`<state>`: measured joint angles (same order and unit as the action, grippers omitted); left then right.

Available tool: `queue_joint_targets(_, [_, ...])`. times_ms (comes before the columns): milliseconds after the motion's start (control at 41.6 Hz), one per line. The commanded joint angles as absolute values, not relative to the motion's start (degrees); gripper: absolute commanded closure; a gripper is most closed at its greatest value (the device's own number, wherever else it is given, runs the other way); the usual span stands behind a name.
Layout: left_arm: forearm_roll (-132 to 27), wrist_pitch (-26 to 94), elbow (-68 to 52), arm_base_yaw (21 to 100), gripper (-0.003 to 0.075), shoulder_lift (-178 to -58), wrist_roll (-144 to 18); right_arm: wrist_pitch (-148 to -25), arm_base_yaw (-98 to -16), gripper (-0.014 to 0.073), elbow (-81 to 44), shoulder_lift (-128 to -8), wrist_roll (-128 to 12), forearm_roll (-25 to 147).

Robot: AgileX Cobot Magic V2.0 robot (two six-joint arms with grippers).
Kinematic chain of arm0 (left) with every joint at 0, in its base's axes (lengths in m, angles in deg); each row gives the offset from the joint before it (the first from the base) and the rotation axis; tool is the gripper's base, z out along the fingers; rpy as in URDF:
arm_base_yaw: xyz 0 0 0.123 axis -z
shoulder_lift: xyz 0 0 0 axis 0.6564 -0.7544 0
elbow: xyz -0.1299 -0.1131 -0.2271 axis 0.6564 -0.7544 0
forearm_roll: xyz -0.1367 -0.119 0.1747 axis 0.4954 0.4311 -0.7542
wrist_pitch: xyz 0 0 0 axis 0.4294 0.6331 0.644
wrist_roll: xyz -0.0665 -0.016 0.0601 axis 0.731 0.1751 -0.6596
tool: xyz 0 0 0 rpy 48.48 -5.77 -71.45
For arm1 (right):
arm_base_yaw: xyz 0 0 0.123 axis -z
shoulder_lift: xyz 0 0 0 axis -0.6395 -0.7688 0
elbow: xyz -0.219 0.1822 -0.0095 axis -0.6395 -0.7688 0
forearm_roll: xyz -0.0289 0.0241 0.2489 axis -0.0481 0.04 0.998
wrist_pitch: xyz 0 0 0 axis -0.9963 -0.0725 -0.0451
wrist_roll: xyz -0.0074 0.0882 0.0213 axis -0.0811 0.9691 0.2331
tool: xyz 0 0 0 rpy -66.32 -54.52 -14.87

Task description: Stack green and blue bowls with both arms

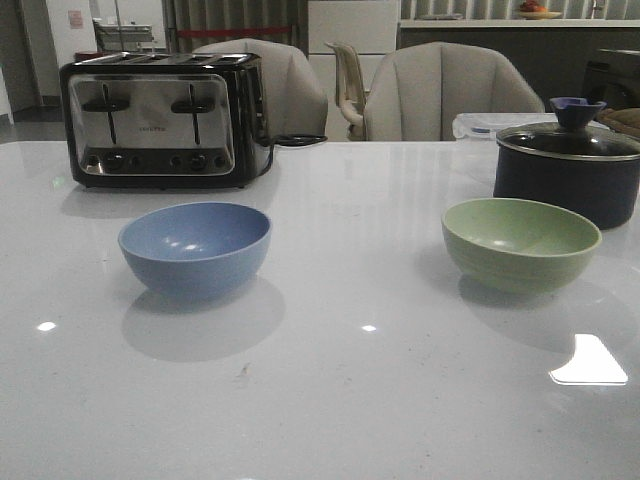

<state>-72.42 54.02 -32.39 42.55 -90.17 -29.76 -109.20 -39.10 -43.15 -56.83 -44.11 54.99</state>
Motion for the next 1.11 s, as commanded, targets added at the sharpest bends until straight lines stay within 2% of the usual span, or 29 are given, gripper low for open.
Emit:
queue_joint_targets(0, [-71.7,49.1,-30.8,42.5,0.0209,-90.6,-29.4,-103.4,-39.0,0.0069,-40.9,-59.9,-44.6,57.1])
queue_joint_targets(432, [-71.7,49.1,-30.8,42.5,0.0337,-90.6,-29.4,-101.5,-39.0,0.0069,-26.7,-87.3,-44.6,61.2])
queue_joint_targets(697, [-71.7,49.1,-30.8,42.5,0.0360,-90.6,-29.4,-99.0,-39.0,0.0069,-16.5,-102.6,-44.6,61.2])
queue_joint_targets(961, [-71.7,49.1,-30.8,42.5,0.0389,-90.6,-29.4,-99.0,-39.0,0.0071,-9.1,-112.7,-44.6,61.4])
queue_joint_targets(1009, [-71.7,49.1,-30.8,42.5,0.0389,-90.6,-29.4,-99.3,-39.0,0.0082,-8.2,-113.6,-44.6,61.4])
queue_joint_targets(1081, [-71.7,49.1,-30.8,42.5,0.0389,-90.6,-29.4,-99.3,-39.0,0.0147,-7.3,-114.7,-44.6,61.4])
